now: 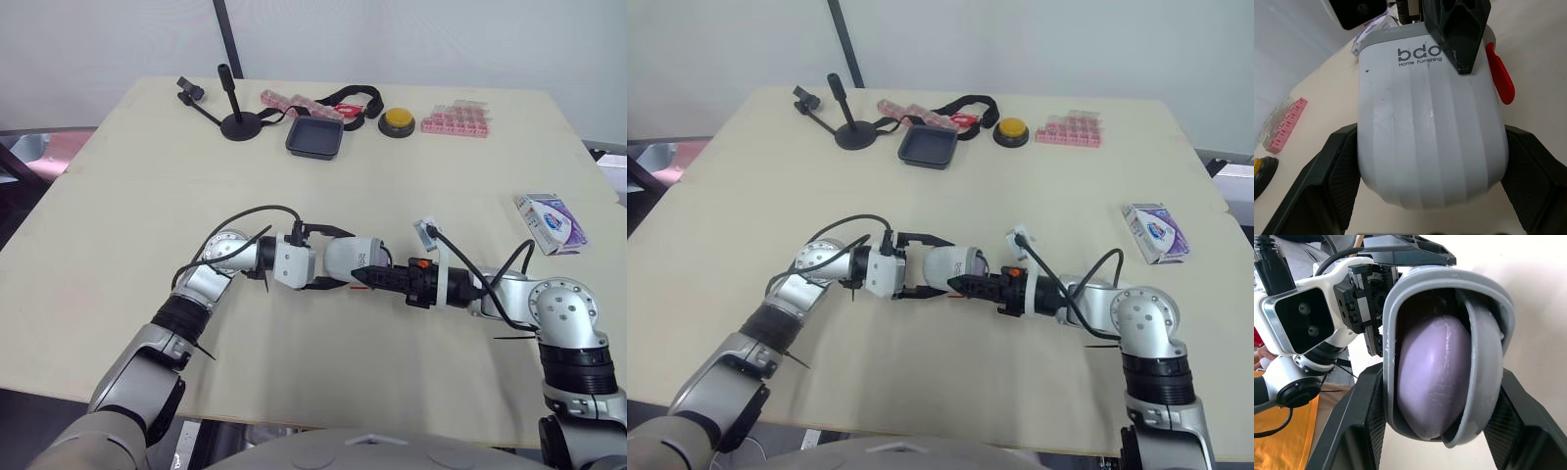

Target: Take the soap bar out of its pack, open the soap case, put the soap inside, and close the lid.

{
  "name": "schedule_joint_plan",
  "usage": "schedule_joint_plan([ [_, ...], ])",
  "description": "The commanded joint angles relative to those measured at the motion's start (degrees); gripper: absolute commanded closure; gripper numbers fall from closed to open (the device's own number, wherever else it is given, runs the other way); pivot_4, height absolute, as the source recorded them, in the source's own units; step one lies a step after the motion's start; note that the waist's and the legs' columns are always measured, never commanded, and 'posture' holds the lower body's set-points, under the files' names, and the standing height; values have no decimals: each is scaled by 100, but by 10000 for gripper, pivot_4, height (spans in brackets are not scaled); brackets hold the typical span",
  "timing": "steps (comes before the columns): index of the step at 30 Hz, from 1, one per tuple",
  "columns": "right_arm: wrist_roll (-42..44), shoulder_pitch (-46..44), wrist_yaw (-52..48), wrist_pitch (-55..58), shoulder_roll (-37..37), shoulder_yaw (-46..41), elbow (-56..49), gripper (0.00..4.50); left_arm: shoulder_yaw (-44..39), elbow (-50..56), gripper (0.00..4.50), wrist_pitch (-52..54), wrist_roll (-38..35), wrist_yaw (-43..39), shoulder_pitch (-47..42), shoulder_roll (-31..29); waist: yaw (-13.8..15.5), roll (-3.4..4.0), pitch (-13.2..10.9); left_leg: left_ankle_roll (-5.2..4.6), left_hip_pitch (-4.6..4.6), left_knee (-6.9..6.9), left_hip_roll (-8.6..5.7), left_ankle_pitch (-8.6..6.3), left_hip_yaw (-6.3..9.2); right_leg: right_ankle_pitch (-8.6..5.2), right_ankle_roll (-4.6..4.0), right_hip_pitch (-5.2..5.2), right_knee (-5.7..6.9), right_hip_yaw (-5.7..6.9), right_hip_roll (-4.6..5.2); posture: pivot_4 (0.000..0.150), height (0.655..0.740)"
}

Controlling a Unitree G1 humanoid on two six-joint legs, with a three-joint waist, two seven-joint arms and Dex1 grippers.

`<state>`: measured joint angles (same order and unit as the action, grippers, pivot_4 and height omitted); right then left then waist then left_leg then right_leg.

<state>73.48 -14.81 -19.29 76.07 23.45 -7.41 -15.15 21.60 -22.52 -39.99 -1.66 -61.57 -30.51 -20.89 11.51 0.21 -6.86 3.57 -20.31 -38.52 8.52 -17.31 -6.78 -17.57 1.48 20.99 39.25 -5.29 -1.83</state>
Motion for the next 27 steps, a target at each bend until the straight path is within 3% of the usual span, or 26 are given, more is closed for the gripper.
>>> schedule_joint_plan([
  [1,-14,-95,13,-113,61,-24,-139,23936,-37,163,10288,-56,-93,60,-54,37,2,0,0,0,1,0,0,0,0,0,0,0,0,0,0,1500,7400],
  [9,-74,-172,18,-200,107,-21,-140,23936,35,56,10288,144,-42,26,-106,44,17,0,0,0,0,0,0,0,0,0,0,0,0,0,0,1500,7400],
  [11,-80,-193,29,-215,107,-18,-135,23936,69,50,50,104,-25,-36,-125,17,17,0,0,0,1,1,0,0,0,0,0,0,0,0,0,1500,7400],
  [20,-268,-269,-183,-149,365,88,-216,23936,25,247,50,787,-401,-502,-130,-78,27,0,0,0,4,3,0,0,0,0,0,0,1,0,0,1500,7400],
  [23,-834,-666,-851,-152,1431,415,-426,23936,-106,558,50,1999,-921,-934,-249,-218,24,12,-8,0,5,5,-1,0,-2,0,1,2,2,-1,1,1500,7400],
  [27,-1908,-1688,-1938,-399,3097,1484,-903,23936,-340,1089,50,4356,-1683,-1006,-659,-238,-43,10,-12,-2,18,0,0,1,-5,-7,11,31,65,-11,25,1500,7400],
])
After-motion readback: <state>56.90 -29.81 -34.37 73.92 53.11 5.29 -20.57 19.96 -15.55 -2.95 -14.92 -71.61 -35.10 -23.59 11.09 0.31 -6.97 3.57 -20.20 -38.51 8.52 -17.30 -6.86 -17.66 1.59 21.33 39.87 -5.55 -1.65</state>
